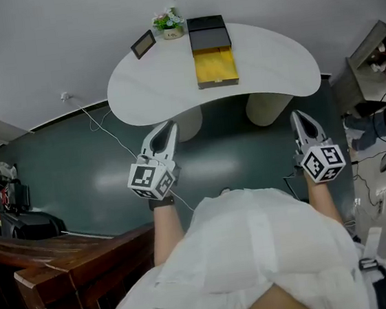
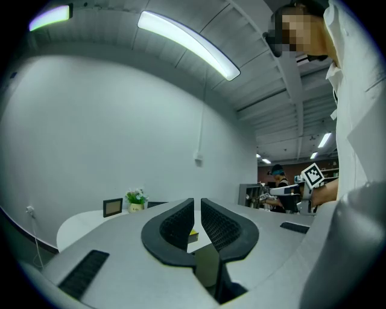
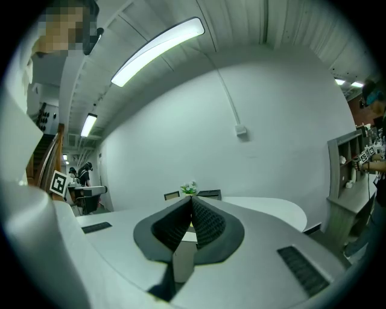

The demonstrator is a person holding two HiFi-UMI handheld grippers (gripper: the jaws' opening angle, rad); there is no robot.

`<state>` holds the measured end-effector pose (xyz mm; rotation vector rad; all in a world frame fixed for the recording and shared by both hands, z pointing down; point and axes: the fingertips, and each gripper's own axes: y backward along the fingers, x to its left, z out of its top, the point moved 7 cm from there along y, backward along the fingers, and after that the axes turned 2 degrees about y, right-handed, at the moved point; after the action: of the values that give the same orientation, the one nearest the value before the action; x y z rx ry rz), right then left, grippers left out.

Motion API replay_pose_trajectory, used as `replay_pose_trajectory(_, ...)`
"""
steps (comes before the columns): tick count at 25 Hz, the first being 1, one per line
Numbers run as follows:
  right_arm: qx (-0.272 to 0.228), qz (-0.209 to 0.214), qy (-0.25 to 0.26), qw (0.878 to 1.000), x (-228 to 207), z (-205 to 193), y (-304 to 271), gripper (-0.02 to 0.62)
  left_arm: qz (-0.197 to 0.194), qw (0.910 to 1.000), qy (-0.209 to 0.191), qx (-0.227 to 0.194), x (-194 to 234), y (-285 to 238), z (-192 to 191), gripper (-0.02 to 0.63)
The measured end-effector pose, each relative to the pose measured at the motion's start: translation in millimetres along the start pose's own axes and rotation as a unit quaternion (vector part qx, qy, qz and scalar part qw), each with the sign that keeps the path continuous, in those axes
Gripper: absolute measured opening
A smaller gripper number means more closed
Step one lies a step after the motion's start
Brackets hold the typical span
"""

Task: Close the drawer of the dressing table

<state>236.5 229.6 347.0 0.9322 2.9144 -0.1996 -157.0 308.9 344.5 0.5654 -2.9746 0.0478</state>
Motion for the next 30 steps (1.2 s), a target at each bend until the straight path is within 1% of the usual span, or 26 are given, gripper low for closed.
replay_pose_trajectory(3,0.008,0.004,0.01,1.0,10,-1,-9,0.009,-0.013,0.9999,0.002,0.007,13,1,-4,0.048)
replay_pose_trajectory(7,0.022,0.007,0.016,1.0,16,-6,-15,0.009,-0.018,0.9997,0.008,0.012,21,-4,-9,0.046)
replay_pose_trajectory(10,0.03,0.001,0.016,0.999,10,-9,-17,0.009,-0.029,0.9993,0.012,0.017,18,-11,-15,0.048)
replay_pose_trajectory(13,0.025,-0.004,0.009,1.0,0,-9,-24,0.009,-0.039,0.9988,0.008,0.027,17,-23,-20,0.048)
replay_pose_trajectory(17,0.026,0.002,0.004,1.0,-13,-13,-40,0.009,-0.048,0.9983,0.006,0.031,15,-45,-21,0.048)
replay_pose_trajectory(21,0.033,0.015,0.003,0.999,-38,-9,-59,0.009,-0.052,0.9981,-0.002,0.032,15,-79,-17,0.048)
replay_pose_trajectory(26,0.028,0.02,0.0,0.999,-83,7,-83,0.009,-0.06,0.9974,-0.014,0.038,12,-134,-11,0.048)
replay_pose_trajectory(30,0.019,0.029,0.004,0.999,-114,22,-102,0.009,-0.066,0.9968,-0.023,0.037,2,-172,-5,0.048)
